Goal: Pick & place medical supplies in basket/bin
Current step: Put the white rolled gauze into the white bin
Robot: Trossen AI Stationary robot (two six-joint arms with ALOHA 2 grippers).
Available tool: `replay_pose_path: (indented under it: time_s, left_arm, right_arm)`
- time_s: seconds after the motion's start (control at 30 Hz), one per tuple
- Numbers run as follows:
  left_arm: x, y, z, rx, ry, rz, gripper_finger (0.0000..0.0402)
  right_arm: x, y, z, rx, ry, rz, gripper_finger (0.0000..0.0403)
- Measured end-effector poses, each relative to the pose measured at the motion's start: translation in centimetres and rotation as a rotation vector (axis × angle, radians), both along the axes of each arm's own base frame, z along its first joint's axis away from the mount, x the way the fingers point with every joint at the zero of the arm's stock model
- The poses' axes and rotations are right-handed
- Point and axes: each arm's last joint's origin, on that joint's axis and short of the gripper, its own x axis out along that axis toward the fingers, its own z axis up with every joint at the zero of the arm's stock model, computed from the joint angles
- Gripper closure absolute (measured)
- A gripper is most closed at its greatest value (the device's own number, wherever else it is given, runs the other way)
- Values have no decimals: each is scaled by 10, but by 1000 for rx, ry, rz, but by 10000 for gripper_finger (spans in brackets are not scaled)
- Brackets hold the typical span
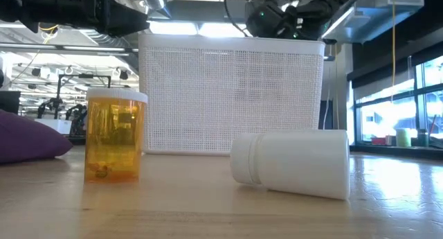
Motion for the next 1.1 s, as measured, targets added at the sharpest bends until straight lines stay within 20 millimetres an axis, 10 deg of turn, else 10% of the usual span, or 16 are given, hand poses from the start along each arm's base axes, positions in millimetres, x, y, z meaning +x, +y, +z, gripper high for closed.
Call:
replay_pose_path:
  time_s: [1.1]
  left_arm:
    - [0,0,-1,-2,6,0,111]
  right_arm:
    - [-2,1,-4,7,12,6,265]
